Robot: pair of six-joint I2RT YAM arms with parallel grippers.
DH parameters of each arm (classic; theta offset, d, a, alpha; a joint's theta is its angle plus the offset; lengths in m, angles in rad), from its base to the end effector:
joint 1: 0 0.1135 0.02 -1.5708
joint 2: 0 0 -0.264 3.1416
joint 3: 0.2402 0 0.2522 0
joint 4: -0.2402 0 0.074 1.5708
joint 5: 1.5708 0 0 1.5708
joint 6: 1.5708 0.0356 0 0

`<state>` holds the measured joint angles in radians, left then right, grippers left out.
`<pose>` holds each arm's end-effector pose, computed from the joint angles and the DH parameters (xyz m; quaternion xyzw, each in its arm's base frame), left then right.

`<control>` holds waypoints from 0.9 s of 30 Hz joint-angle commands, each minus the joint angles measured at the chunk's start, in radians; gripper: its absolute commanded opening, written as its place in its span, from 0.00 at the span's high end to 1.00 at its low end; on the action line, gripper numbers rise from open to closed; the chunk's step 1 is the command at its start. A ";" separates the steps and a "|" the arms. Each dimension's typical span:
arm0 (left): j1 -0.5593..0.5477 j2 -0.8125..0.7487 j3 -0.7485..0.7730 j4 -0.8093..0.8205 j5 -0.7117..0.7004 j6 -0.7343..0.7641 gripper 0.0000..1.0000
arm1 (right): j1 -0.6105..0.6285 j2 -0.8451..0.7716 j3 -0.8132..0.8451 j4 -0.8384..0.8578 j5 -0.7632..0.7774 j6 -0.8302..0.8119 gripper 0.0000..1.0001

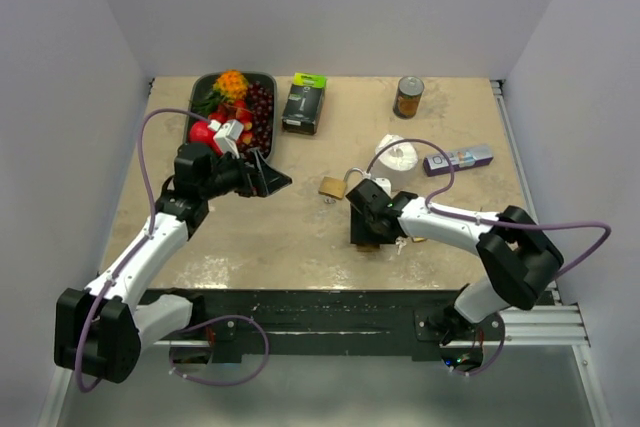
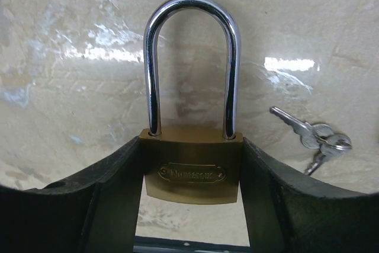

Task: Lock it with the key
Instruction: Place the lock at the center of the board.

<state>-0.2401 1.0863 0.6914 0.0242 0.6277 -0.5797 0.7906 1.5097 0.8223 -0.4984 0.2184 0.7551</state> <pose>0.2301 -0.0779 0.2710 0.0392 0.8032 -0.4477 0.3911 0.1969 0.1880 0.1672 0.0035 0.9759 0.0562 0.2108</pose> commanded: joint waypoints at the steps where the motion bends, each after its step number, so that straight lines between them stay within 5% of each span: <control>1: 0.021 -0.034 0.003 0.003 0.018 0.021 0.01 | -0.002 0.027 0.074 0.028 0.042 0.069 1.00; 5: 0.030 -0.029 0.007 -0.012 0.018 0.041 0.01 | -0.002 0.053 0.086 0.008 0.047 0.088 0.99; 10: 0.036 0.001 0.014 -0.023 0.033 0.075 0.01 | -0.001 0.060 0.081 -0.022 0.053 0.108 0.56; 14: 0.036 0.033 0.051 -0.078 0.029 0.118 0.01 | -0.010 0.061 0.083 -0.040 0.059 0.125 0.33; 21: 0.036 0.063 0.097 -0.113 0.020 0.175 0.01 | -0.010 0.043 0.109 -0.054 0.058 0.130 0.15; 27: 0.036 0.057 0.106 -0.104 0.007 0.178 0.01 | -0.010 0.000 0.172 -0.032 0.061 0.060 0.16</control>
<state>-0.2104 1.1507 0.7521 -0.0948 0.6411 -0.4297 0.7834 1.5669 0.9188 -0.5404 0.2447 0.8452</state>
